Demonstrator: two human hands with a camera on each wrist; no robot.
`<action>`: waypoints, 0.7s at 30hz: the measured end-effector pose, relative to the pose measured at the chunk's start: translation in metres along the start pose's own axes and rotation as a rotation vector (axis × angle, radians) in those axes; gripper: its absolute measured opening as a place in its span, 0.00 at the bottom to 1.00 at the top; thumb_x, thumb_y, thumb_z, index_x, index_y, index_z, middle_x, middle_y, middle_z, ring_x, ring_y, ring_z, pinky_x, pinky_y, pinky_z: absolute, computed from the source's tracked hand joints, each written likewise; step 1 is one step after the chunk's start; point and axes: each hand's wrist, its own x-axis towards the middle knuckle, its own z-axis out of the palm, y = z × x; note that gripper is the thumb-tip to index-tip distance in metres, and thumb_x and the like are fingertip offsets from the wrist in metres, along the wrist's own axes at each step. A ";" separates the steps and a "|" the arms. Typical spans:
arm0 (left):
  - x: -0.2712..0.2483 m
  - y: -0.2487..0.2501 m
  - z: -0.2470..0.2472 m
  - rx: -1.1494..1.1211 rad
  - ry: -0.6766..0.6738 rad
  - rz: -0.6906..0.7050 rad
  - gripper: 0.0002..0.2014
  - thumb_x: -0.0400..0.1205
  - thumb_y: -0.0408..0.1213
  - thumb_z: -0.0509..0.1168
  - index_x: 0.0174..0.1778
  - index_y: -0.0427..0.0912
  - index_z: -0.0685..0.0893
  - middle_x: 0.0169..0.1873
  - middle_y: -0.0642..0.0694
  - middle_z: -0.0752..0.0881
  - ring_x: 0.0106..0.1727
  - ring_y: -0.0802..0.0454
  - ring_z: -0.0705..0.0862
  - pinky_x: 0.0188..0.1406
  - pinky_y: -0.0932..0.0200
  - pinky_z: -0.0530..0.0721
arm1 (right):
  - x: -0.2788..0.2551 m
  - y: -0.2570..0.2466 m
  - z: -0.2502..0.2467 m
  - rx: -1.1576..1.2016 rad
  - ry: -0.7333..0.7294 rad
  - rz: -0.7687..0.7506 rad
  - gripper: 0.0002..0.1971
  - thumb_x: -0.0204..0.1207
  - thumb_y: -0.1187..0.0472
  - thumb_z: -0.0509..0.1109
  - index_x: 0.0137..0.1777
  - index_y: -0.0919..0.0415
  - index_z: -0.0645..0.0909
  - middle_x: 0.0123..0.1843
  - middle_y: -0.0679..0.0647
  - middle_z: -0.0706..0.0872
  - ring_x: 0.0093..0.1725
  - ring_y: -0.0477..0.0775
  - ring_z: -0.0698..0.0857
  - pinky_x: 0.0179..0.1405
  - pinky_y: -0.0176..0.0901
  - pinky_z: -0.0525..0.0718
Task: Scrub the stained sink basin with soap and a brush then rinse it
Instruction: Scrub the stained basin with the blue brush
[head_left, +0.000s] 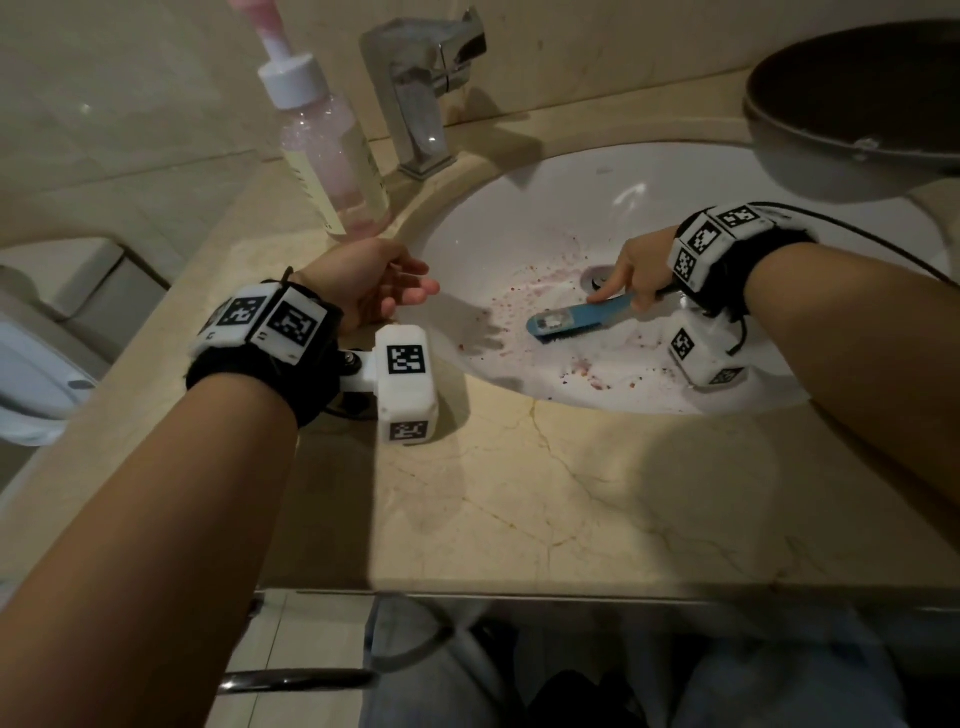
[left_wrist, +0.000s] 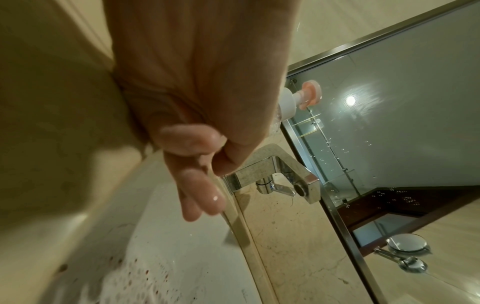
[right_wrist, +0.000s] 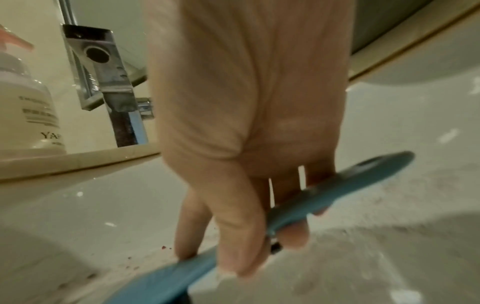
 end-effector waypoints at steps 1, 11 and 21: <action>0.000 0.000 0.000 -0.001 -0.001 -0.002 0.11 0.85 0.33 0.50 0.39 0.41 0.74 0.17 0.52 0.86 0.12 0.65 0.78 0.06 0.76 0.64 | -0.002 -0.001 -0.001 -0.021 -0.024 0.001 0.25 0.76 0.74 0.66 0.65 0.46 0.82 0.32 0.38 0.73 0.30 0.46 0.70 0.29 0.34 0.69; 0.001 0.000 0.000 0.007 0.005 -0.001 0.11 0.86 0.34 0.50 0.39 0.42 0.74 0.17 0.52 0.86 0.12 0.65 0.78 0.06 0.77 0.63 | -0.015 0.023 0.000 0.021 -0.264 0.002 0.26 0.73 0.72 0.68 0.66 0.44 0.82 0.36 0.49 0.83 0.34 0.46 0.75 0.37 0.33 0.74; 0.003 -0.001 0.000 0.008 0.015 -0.002 0.12 0.86 0.35 0.50 0.40 0.41 0.75 0.18 0.52 0.87 0.12 0.65 0.78 0.06 0.76 0.63 | -0.020 0.017 0.007 0.143 -0.439 -0.120 0.27 0.73 0.73 0.70 0.62 0.40 0.82 0.34 0.47 0.87 0.36 0.45 0.79 0.45 0.38 0.78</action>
